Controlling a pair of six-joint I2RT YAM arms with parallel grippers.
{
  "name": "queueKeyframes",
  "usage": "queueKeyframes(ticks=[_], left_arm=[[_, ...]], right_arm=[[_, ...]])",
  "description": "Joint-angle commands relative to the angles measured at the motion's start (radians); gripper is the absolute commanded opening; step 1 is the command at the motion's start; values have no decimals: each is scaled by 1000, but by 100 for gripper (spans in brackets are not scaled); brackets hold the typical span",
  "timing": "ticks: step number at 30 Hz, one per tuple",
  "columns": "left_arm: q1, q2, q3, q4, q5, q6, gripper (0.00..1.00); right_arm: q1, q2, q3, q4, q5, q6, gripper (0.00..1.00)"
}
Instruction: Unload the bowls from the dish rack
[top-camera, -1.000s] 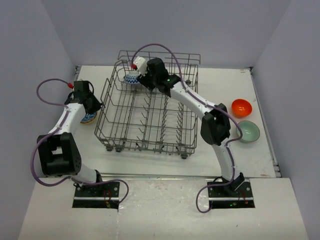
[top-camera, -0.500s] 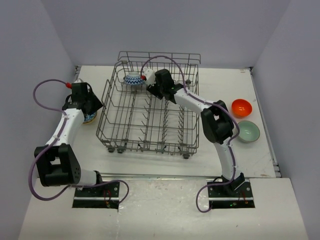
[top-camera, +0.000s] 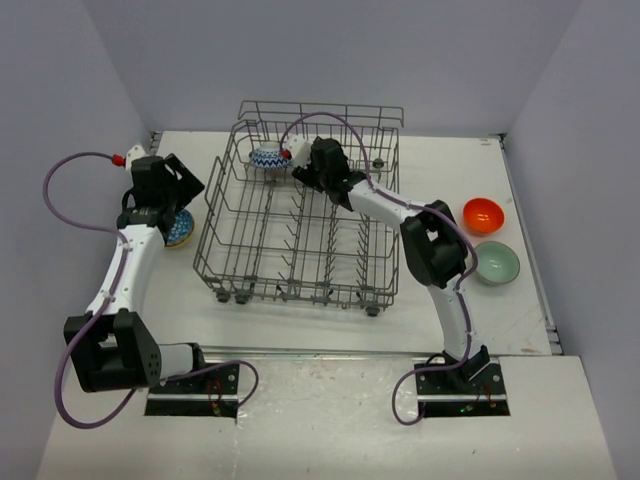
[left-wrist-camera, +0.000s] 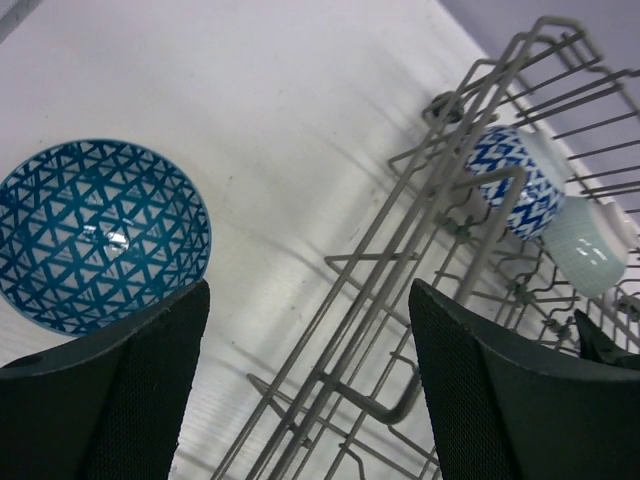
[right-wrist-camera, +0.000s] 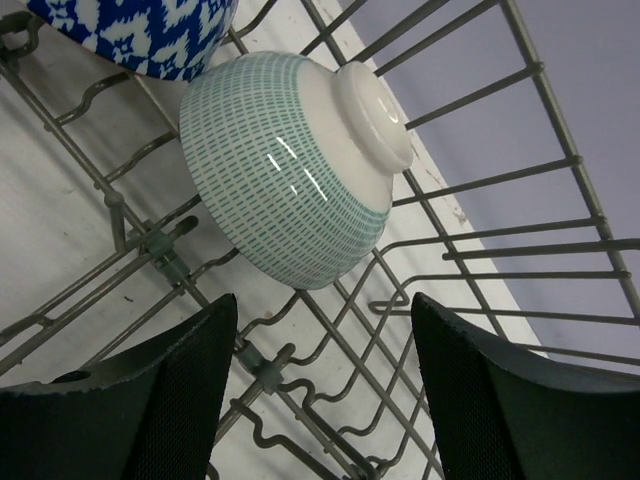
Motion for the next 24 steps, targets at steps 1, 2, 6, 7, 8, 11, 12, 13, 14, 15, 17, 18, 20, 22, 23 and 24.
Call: queueKeyframes(ticks=[1, 2, 6, 7, 8, 11, 12, 13, 14, 15, 17, 18, 20, 22, 23, 24], left_arm=[[-3, -63, -7, 118, 0, -42, 81], [-3, -71, -11, 121, 0, -44, 82], [-4, -103, -49, 141, -4, -53, 82], [-3, -117, -68, 146, -1, -55, 82], [-3, -126, -75, 151, 2, -58, 82], [-3, -160, -103, 158, -4, -58, 83], [-3, -169, -108, 157, -9, -50, 83], [-3, -180, -111, 154, -12, -46, 83], [-3, -183, -111, 140, -15, -45, 84], [-3, -184, -111, 135, -17, -39, 84], [-4, -183, -114, 128, -20, -38, 84], [-3, -181, -120, 128, -21, -38, 84], [-3, -172, -132, 138, -15, -44, 84], [-3, -172, -163, 152, 3, -47, 84], [-3, -175, -178, 169, 8, -50, 84], [-3, -177, -191, 172, 10, -52, 84]], right_arm=[[4, -23, 7, 103, 18, -36, 71], [6, -17, 6, 111, 21, -41, 71], [9, 5, 7, 154, 26, -67, 71], [7, 14, 27, 151, 28, -70, 71], [7, 31, 36, 149, 28, -73, 71], [10, 46, 55, 136, 28, -73, 70], [13, 39, 44, 140, 35, -73, 71], [15, 23, 24, 152, 35, -73, 71], [18, 5, -32, 169, 28, -73, 71], [18, -23, -54, 189, 20, -72, 71], [17, -32, -66, 188, 12, -64, 71], [17, -31, -60, 183, 11, -65, 71], [18, -3, -14, 165, 12, -69, 71], [18, 32, 39, 142, 21, -72, 71], [20, 37, 43, 152, 21, -82, 71], [20, 39, 38, 166, 21, -88, 71]])
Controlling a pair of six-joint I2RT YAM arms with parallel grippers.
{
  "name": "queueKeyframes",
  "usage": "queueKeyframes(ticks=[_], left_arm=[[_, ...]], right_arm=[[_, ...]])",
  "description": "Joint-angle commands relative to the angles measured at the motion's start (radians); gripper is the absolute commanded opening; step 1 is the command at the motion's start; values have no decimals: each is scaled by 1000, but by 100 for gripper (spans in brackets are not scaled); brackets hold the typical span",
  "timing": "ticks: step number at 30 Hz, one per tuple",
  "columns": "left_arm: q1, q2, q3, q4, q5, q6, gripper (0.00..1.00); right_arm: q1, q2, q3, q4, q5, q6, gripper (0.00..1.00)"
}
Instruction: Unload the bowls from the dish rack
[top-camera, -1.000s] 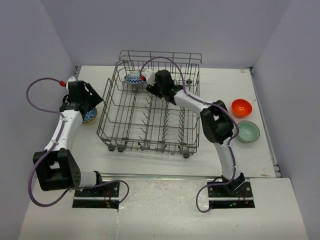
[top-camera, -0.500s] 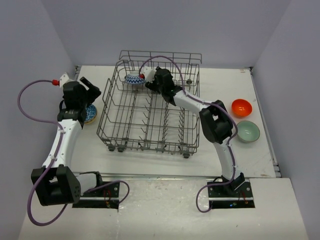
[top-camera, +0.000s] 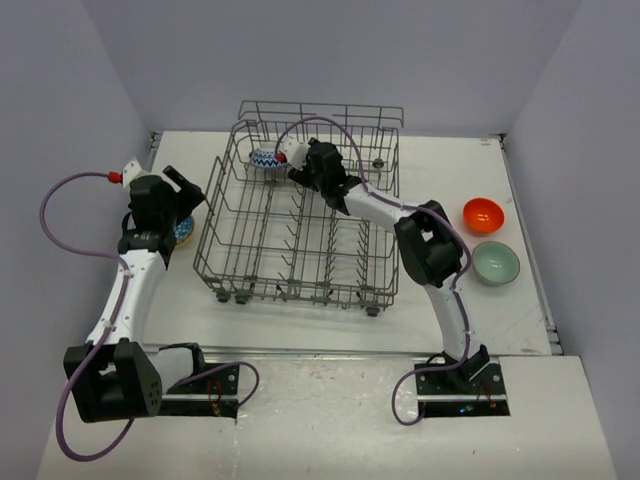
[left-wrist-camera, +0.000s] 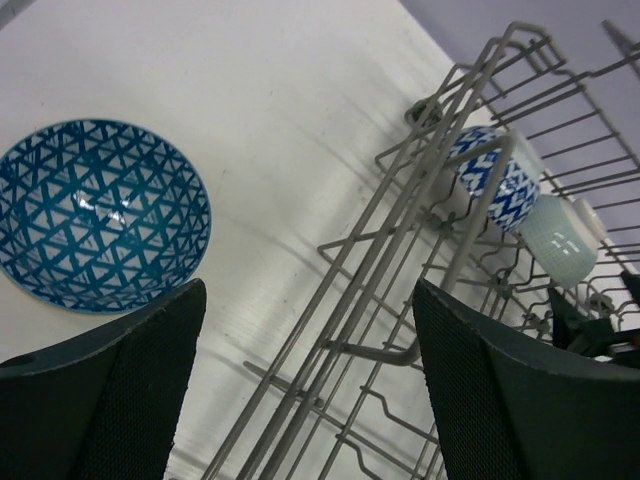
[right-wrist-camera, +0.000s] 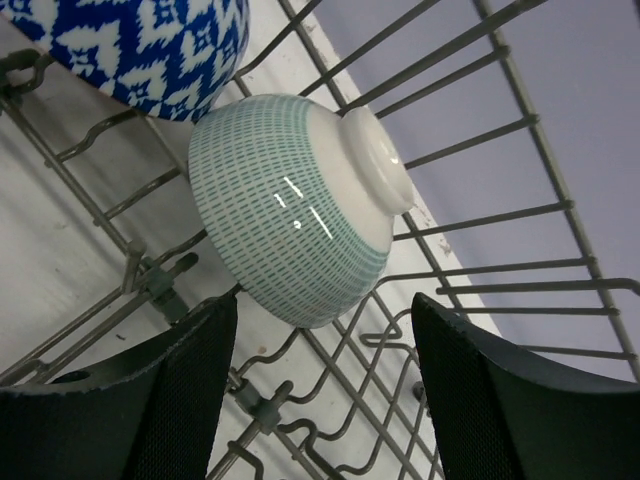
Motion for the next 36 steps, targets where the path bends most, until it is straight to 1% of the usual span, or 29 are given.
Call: queueKeyframes(ticks=[1, 3, 5, 9, 13, 17, 22, 25, 29, 36], left_arm=[[-2, -18, -59, 46, 6, -9, 84], [-2, -26, -79, 50, 6, -15, 84], [-2, -45, -129, 78, 23, -23, 84], [-2, -50, -145, 67, 19, -7, 85], [-2, -59, -148, 52, 10, 11, 85], [-2, -84, -168, 55, 20, 14, 86], [-3, -96, -199, 73, 33, 10, 86], [-2, -92, -219, 86, 49, -1, 85], [-3, -92, -237, 95, 54, -9, 85], [-2, -70, -254, 104, 51, -3, 86]], right_arm=[[6, 10, 56, 50, 14, -35, 71], [6, 26, 82, 48, 15, -50, 72], [5, 65, 136, 36, 17, -57, 72], [5, 88, 179, 16, 15, -51, 72], [8, 102, 182, 68, 31, -61, 72], [8, 140, 234, 85, 84, -83, 70], [17, 108, 145, 200, 138, -115, 70], [22, 88, 99, 234, 158, -139, 70], [28, 33, 16, 261, 170, -146, 70], [29, -42, -21, 274, 181, -161, 70]])
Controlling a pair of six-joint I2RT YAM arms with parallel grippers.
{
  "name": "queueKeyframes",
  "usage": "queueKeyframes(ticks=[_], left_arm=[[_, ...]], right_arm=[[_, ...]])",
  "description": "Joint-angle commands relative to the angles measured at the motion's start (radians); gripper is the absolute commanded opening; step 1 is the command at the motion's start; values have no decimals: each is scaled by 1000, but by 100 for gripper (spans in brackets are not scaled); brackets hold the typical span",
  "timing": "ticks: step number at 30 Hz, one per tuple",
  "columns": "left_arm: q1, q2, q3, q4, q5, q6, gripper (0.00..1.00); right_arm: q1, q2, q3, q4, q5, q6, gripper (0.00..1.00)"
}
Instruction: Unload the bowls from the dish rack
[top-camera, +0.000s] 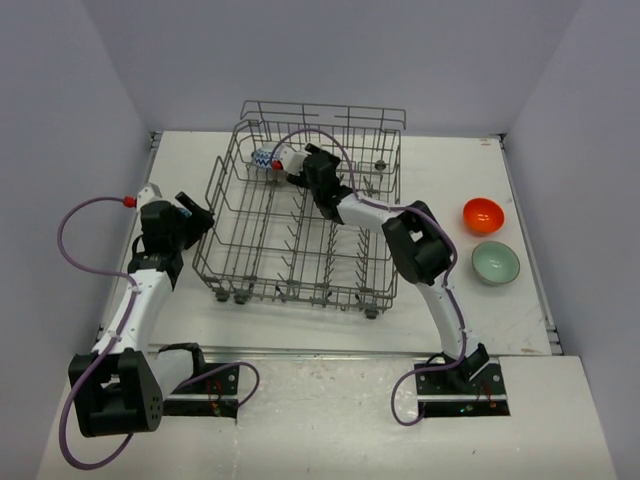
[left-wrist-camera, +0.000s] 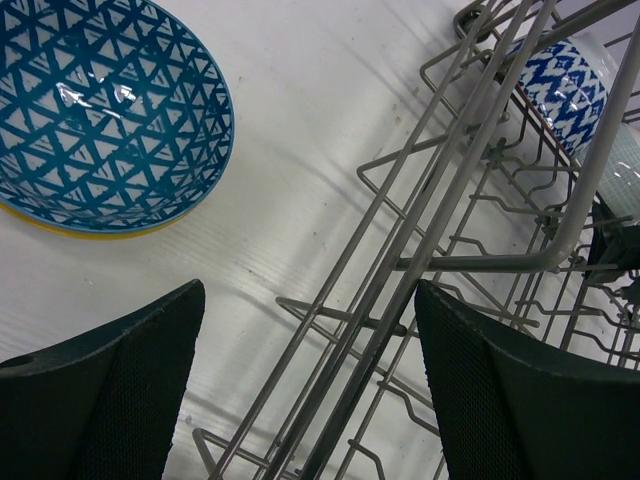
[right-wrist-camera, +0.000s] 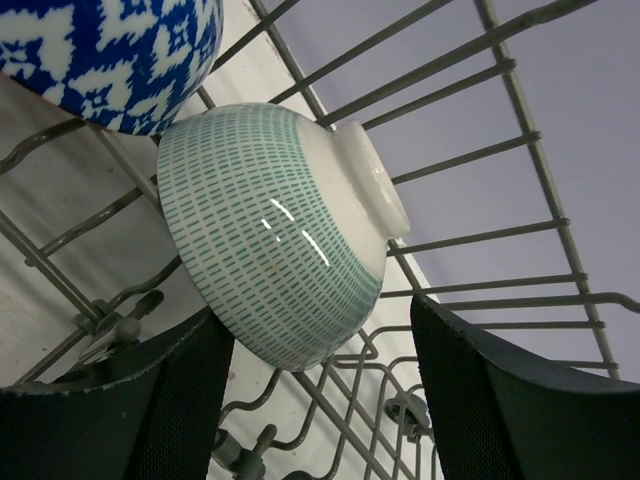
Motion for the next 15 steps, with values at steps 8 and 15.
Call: queueKeyframes(ticks=[8, 15], left_arm=[[0, 38, -22, 41, -23, 9, 86], [-1, 92, 19, 33, -38, 28, 86]], right_arm=[[25, -205, 28, -97, 2, 31, 72], [25, -208, 112, -270, -62, 111, 86]])
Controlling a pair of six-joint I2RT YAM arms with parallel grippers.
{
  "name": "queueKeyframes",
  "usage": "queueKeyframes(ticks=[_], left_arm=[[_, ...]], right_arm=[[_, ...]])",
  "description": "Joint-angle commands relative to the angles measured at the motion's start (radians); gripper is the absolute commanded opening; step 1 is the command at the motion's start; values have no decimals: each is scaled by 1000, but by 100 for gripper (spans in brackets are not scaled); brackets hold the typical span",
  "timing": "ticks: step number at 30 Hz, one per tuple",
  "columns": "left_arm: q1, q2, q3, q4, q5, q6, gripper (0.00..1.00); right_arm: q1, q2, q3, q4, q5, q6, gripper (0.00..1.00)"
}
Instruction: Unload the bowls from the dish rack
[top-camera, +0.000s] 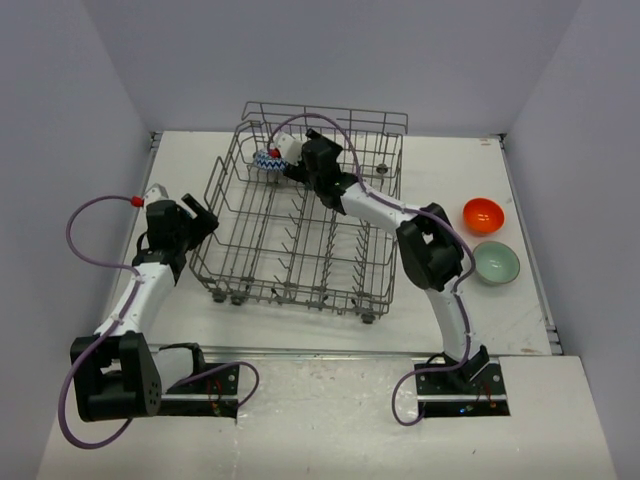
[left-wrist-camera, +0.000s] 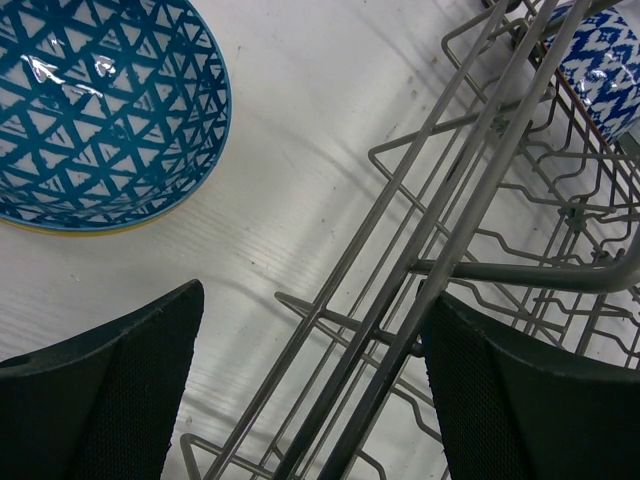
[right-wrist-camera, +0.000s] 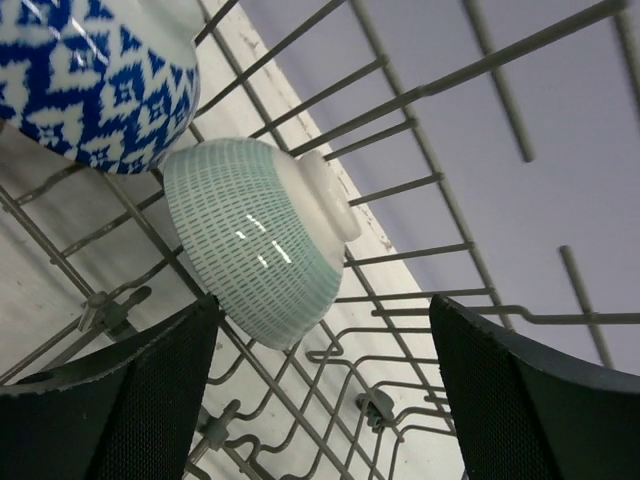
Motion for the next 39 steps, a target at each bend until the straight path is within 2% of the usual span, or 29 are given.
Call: queueKeyframes(ticks=[1, 8, 18, 23, 39], left_arm=[[5, 15, 25, 13, -55, 23, 86], [6, -1, 5, 21, -43, 28, 87], [6, 47, 23, 35, -30, 31, 87], [6, 45, 26, 33, -30, 29, 88], [5, -11, 23, 15, -30, 34, 89]], right_arm=[[10, -103, 62, -53, -54, 69, 86], [11, -13, 133, -41, -6, 10, 88], [14, -145, -68, -56, -80, 152, 88], [16, -143, -96, -58, -97, 174, 88], [2, -27, 36, -88, -94, 132, 88]])
